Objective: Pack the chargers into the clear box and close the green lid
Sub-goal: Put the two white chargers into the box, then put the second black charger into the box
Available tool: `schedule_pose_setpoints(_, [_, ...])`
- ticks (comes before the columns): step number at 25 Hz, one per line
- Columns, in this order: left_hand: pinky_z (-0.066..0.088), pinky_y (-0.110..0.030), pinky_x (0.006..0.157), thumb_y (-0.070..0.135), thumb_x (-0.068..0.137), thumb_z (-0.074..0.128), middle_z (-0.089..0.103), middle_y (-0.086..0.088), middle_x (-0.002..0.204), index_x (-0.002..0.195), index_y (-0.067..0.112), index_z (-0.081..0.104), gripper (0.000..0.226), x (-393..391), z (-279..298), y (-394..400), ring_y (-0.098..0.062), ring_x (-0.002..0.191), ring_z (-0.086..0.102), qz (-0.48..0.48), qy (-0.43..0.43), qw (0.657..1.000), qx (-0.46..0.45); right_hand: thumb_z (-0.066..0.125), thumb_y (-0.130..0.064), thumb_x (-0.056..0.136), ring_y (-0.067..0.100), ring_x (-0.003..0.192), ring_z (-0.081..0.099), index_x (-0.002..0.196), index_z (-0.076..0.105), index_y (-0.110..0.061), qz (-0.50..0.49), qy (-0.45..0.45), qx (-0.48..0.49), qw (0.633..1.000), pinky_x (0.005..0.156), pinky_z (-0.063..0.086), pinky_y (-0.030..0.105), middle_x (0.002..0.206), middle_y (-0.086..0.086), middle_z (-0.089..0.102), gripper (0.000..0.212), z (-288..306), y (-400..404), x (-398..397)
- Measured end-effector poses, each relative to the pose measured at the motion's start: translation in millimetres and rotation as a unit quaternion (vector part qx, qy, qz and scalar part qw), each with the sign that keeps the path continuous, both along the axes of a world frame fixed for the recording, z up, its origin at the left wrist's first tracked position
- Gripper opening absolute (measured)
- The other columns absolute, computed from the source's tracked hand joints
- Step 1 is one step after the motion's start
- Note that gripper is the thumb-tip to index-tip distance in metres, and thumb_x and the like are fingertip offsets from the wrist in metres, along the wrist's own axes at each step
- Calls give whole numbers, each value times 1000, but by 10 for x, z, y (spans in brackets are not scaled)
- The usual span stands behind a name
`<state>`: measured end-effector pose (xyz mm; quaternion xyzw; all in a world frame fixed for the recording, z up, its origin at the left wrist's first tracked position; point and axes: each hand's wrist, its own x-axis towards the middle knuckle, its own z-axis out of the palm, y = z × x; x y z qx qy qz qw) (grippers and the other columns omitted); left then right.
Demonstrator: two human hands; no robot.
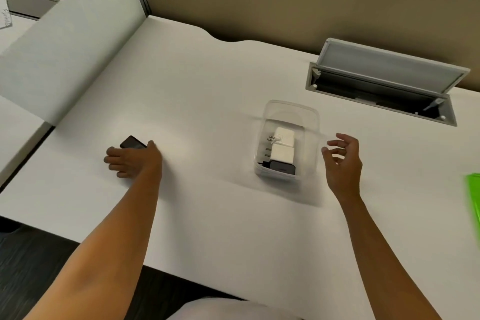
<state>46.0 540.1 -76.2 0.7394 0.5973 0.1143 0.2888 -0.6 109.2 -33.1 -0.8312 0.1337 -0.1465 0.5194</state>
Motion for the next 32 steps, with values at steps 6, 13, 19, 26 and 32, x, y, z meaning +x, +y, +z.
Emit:
schedule_pose_setpoints(6, [35, -46, 105, 28, 89, 67, 45, -18, 138, 129, 5, 47, 51, -104, -130, -215, -37, 129, 39, -52, -13, 999, -1, 54, -28, 99, -6, 86, 58, 126, 48, -17, -51, -6, 51, 997, 70, 44, 5, 99, -5, 62, 29, -162, 23, -201])
schedule_pose_setpoints(13, [41, -50, 102, 20, 87, 68, 58, -18, 125, 127, 8, 58, 43, 39, -4, -1046, -38, 122, 44, -206, -89, 972, -71, 58, -22, 97, 26, 113, 56, 128, 49, -10, -95, 72, 5, 993, 91, 43, 27, 121, 10, 59, 35, -550, -272, -177])
schedule_pose_setpoints(19, [36, -36, 95, 18, 85, 73, 59, -10, 120, 126, 12, 57, 44, 214, 428, -1883, -25, 113, 45, -447, -240, 862, -21, 52, -28, 98, 30, 144, 32, 141, 44, -7, -14, 114, -228, 967, 119, 30, 43, 153, 12, 39, 49, -879, -377, -138])
schedule_pose_setpoints(26, [40, -37, 105, 11, 89, 68, 61, -8, 126, 131, 9, 56, 45, 564, 648, -2446, -25, 119, 46, -707, -232, 663, 83, 45, -39, 99, 24, 148, 29, 145, 42, -15, -32, 108, -283, 952, 120, 28, 40, 157, 5, 36, 52, -938, -373, -165])
schedule_pose_setpoints(32, [38, -36, 105, 3, 90, 63, 58, -10, 131, 134, 8, 51, 46, 812, 412, -2631, -27, 121, 47, -783, -96, 581, 201, 47, -39, 98, 21, 148, 28, 145, 42, -17, -42, 111, -277, 954, 119, 30, 41, 157, 2, 37, 52, -942, -372, -149])
